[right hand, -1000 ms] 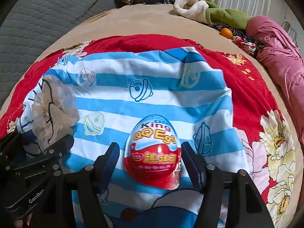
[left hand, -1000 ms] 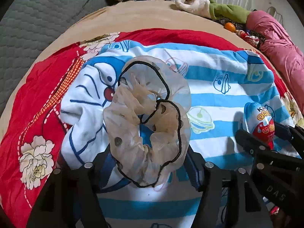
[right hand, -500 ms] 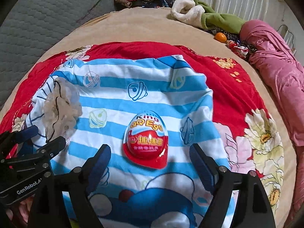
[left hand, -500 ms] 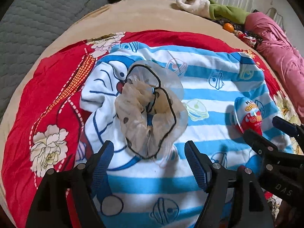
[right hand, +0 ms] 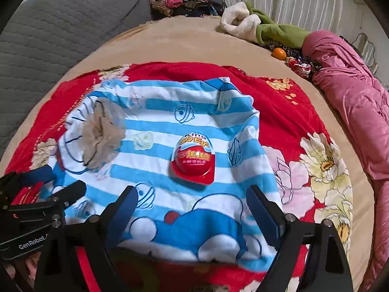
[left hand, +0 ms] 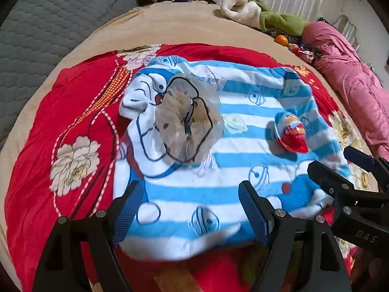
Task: Organize objects
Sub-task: 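Open both tools and withdraw them from the shirt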
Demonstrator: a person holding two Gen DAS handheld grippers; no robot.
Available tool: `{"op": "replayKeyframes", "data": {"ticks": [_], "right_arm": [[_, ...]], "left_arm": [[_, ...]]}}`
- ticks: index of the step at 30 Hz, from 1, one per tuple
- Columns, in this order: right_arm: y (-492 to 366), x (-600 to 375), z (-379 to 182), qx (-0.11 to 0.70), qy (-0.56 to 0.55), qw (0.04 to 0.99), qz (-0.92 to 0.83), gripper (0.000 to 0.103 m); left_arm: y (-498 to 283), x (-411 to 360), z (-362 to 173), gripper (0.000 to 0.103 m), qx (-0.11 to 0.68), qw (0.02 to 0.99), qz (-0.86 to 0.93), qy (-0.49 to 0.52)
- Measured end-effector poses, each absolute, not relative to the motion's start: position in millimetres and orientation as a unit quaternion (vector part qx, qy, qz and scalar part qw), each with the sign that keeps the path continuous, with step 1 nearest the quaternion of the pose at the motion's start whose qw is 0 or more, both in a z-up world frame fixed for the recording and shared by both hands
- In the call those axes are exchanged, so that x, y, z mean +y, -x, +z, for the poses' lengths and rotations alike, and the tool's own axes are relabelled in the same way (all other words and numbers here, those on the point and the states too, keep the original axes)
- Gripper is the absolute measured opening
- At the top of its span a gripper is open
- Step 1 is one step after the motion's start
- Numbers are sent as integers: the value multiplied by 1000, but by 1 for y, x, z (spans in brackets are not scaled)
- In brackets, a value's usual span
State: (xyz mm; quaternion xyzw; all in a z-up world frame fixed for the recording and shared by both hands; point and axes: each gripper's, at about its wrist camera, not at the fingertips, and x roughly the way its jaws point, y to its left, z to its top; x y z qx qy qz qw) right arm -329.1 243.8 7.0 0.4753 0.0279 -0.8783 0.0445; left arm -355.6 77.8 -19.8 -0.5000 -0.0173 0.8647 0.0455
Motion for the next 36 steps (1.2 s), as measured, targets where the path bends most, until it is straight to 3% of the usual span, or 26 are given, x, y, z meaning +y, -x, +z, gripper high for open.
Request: {"op": "replayKeyframes", "data": {"ticks": [14, 23, 36], "right_arm": [[268, 236, 31, 21, -458, 66, -886, 98], [232, 245, 56, 1, -434, 75, -898, 101], [189, 253, 87, -13, -396, 85, -914, 102]], "left_arm": [[298, 71, 6, 88, -32, 67, 872, 484], [261, 69, 27, 100, -40, 67, 886, 457], [218, 72, 54, 101, -36, 77, 906, 414]]}}
